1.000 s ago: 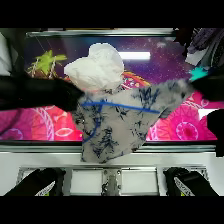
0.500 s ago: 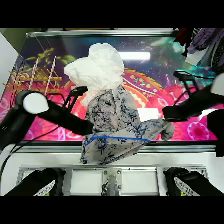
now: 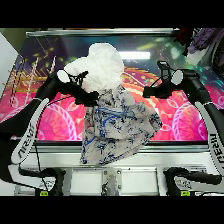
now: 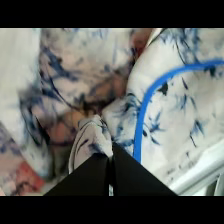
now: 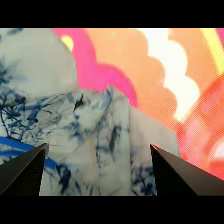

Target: Fold the clothes and pants, and hang the long-sleeved shirts on hangers.

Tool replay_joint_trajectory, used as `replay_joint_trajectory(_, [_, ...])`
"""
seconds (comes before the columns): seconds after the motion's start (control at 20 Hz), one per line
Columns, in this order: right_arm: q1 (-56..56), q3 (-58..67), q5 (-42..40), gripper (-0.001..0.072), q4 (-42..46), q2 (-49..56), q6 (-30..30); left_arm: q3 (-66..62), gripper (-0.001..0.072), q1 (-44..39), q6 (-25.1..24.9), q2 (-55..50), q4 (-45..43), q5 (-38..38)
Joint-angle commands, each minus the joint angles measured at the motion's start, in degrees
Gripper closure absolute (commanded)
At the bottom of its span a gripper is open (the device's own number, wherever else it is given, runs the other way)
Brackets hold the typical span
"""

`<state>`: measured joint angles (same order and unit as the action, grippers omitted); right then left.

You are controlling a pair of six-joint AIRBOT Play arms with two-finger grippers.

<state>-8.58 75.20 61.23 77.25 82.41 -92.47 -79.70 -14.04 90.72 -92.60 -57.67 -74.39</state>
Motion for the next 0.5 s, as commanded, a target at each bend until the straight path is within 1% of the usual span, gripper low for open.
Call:
replay_joint_trajectory(0.0, [0.37,1.29,-9.33,0.0004,-0.48,0.61,5.4,-5.79,0.0694,0.68,-0.39,-6.84,0.74,0.48])
replay_joint_trajectory(0.05, [-0.22,1.29,-8.9,0.0016,-0.52,-0.52,7.67,-6.49,0.0694,0.68,-0.44,-7.34,0.72,0.55])
replay_joint_trajectory(0.15, [-2.82,1.27,-4.42,0.0027,-0.17,-2.27,12.0,-7.17,0.0694,0.68,-0.52,-7.69,0.72,0.92])
replay_joint_trajectory(0.2, [-4.9,1.2,-1.14,0.0097,0.94,-2.38,14.03,-7.17,0.0693,0.68,-0.52,-7.69,0.74,1.22])
replay_joint_trajectory(0.25, [-7.17,0.74,0.94,0.0131,2.97,-2.16,14.97,-7.13,0.0694,0.68,-0.52,-7.69,0.68,1.36])
replay_joint_trajectory(0.45, [-17.38,-1.33,2.25,0.0131,13.6,1.79,14.86,-7.13,0.0693,0.7,-0.52,-7.69,0.68,1.31])
